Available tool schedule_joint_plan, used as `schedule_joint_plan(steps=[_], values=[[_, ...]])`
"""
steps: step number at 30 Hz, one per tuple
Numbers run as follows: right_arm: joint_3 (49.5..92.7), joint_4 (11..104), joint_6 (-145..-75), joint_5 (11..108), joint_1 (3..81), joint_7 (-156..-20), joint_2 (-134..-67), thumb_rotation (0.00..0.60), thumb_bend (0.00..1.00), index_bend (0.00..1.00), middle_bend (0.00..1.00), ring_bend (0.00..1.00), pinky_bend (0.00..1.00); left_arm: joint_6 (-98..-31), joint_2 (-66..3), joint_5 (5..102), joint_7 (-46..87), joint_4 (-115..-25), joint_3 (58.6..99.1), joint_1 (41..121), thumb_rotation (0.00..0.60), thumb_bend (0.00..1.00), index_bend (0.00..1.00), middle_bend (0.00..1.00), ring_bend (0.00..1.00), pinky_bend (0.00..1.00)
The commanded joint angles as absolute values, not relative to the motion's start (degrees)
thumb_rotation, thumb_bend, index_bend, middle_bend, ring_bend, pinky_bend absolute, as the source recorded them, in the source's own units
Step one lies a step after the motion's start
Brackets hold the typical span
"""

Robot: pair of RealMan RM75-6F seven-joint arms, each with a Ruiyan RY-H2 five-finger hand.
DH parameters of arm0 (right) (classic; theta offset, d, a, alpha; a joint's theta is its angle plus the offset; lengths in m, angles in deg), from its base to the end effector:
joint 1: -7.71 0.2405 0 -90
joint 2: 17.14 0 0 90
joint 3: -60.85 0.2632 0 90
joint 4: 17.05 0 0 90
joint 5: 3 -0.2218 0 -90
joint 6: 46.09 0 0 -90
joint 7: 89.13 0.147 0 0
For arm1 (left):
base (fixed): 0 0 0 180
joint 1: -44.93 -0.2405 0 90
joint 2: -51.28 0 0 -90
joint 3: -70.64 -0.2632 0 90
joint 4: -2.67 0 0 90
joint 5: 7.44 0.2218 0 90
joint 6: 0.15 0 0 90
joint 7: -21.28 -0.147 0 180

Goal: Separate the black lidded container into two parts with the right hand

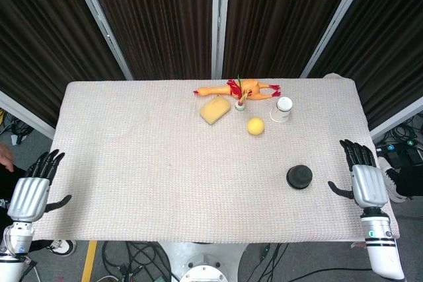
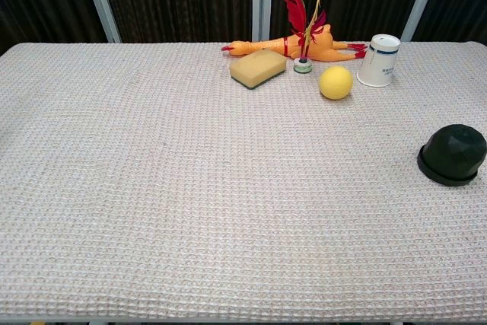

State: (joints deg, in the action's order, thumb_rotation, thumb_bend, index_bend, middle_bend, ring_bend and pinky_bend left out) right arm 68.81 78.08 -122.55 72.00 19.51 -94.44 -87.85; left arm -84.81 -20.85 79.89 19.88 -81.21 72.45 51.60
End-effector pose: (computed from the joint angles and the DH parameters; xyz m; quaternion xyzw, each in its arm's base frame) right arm -0.2974 -0.2384 0.1085 0.5680 -0.4445 0.3964 0.5680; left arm -0.3308 0.1932 0.1134 -0.6167 -0.3712 -0.3848 0.5778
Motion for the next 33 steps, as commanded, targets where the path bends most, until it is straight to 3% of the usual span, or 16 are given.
schedule_joint_plan(steps=[1, 14, 33], values=[[68.65, 78.38, -122.16, 71.92, 19.62, -94.65, -87.60, 0.600, 0.09, 0.00, 0.05, 0.00, 0.00, -84.91, -20.74, 79.83, 19.87, -81.24, 72.49, 51.55, 0.600, 0.13, 0.05, 0.03, 0.00, 0.19], [68.05, 80.40, -115.67, 66.31, 20.83, -94.68, -86.44, 0.600, 0.09, 0.00, 0.08, 0.00, 0.00, -85.20, -19.44, 80.09, 21.99, -80.91, 72.49, 51.49, 0.600, 0.13, 0.05, 0.03, 0.00, 0.19], [67.58, 65.48, -105.09, 62.60, 25.95, -92.34, -97.16, 0.600, 0.03, 0.00, 0.08, 0.00, 0.00, -85.85, -20.82, 80.51, 24.26, -77.78, 71.87, 50.81, 0.600, 0.13, 0.05, 0.03, 0.00, 0.19]])
